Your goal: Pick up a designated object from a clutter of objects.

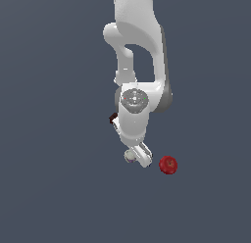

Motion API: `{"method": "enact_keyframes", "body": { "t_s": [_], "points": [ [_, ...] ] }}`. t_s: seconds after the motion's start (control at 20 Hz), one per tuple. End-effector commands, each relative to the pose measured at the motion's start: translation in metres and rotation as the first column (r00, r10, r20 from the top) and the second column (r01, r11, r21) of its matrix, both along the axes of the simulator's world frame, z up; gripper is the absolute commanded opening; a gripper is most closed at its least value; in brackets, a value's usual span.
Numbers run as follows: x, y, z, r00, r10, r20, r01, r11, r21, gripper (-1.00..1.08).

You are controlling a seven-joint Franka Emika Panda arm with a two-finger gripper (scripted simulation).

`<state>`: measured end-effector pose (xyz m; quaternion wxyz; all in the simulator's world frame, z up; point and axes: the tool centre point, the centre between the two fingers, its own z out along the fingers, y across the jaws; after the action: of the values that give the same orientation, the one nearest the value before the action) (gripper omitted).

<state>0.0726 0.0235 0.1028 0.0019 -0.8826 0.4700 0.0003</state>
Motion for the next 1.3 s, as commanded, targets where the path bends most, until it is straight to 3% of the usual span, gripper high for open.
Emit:
{"method": "enact_keyframes", "body": {
  "t_s": [0.0,0.55,1.25],
  "points": [
    [0.001,0.001,-0.008,1.000,-0.029,0.000,0.029,1.000,-0.002,1.00],
    [0.000,0.002,-0.019,0.998,-0.055,-0.002,0.055,0.998,-0.003,1.00],
    [0.001,0.002,-0.066,0.998,-0.060,-0.001,0.060,0.998,-0.004,1.00]
  ]
}}
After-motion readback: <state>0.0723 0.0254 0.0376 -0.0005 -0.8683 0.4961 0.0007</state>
